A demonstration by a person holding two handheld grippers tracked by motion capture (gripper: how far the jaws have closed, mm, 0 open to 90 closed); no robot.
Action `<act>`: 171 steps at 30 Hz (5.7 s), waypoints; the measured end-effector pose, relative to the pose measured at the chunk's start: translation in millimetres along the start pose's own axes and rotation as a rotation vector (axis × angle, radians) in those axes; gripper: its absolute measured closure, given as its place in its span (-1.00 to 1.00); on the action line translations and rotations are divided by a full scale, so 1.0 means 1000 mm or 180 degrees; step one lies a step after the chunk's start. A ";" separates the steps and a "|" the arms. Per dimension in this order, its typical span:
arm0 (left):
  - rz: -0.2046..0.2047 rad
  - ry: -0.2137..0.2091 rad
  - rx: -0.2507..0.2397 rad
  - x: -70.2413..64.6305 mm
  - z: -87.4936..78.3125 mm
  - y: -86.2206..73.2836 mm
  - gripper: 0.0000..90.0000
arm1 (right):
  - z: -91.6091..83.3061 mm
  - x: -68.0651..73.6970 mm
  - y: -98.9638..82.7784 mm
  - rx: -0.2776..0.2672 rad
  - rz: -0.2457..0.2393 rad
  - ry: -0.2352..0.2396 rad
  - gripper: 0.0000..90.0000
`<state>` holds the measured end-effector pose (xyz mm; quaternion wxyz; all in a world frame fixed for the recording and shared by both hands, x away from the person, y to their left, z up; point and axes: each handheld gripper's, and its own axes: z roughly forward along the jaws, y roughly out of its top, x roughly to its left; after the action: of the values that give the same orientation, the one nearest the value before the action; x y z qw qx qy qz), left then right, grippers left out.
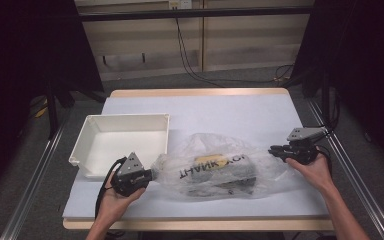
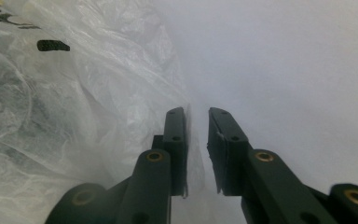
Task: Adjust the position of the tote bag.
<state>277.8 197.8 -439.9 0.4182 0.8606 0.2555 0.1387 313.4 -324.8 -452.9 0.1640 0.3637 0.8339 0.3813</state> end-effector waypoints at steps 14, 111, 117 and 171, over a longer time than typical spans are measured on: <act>-0.0010 0.0197 -0.0151 0.002 -0.035 -0.001 0.15 | -0.033 0.009 0.011 -0.0450 0.0027 0.0057 0.40; 0.0356 -0.0960 0.1165 -0.002 0.137 0.132 0.95 | 0.012 0.135 0.025 0.0137 -0.0805 0.1469 1.00; 0.0285 -0.0924 0.1289 -0.002 0.151 0.131 0.95 | 0.016 0.137 0.011 0.0264 -0.0771 0.1481 1.00; 0.1086 -0.1495 0.0920 -0.062 0.093 0.114 0.37 | -0.008 0.075 0.045 -0.0082 -0.0288 0.0807 0.73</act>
<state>305.5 44.1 -407.9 0.3099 0.9500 0.0211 -0.0332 279.7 -254.4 -412.9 0.0789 0.2724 0.8586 0.4271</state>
